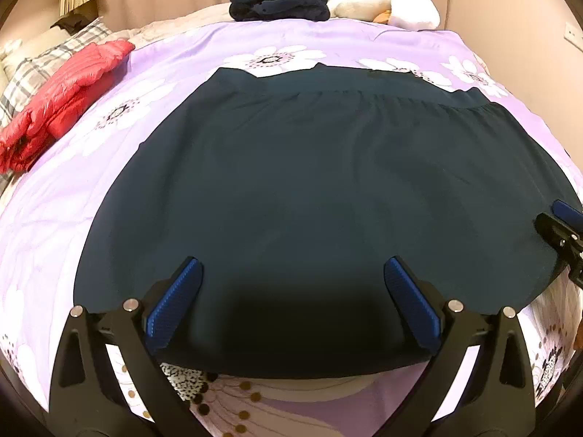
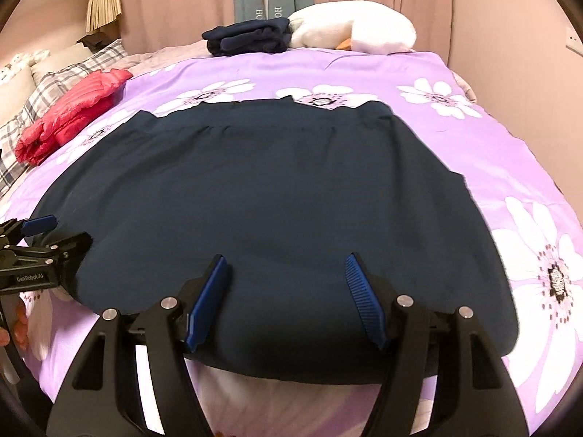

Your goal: Fold large clothes

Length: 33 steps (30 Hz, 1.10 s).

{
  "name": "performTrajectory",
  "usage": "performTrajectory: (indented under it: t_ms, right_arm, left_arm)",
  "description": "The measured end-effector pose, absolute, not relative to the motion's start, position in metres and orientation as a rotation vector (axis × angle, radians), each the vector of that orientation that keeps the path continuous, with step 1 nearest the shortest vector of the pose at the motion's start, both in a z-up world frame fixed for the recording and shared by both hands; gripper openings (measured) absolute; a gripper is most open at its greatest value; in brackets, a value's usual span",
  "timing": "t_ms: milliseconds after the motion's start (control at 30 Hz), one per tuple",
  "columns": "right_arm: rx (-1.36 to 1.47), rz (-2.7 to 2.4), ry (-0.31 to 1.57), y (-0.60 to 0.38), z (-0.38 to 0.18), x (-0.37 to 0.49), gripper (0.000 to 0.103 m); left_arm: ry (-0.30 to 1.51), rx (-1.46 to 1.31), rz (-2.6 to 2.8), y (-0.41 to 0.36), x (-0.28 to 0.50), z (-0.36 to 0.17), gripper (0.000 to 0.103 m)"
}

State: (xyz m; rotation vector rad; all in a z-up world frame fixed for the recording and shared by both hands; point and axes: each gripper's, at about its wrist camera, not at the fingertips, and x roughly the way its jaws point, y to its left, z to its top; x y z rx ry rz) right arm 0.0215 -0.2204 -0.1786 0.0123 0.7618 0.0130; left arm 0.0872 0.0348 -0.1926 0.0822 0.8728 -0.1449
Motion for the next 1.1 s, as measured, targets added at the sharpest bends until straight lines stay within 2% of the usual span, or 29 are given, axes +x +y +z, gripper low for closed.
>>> performTrajectory:
  t_ms: [1100]
  right_arm:
    - [0.142, -0.162, 0.763, -0.291, -0.174, 0.000, 0.070]
  left_arm:
    - [0.907, 0.040, -0.101, 0.069, 0.082, -0.191, 0.101]
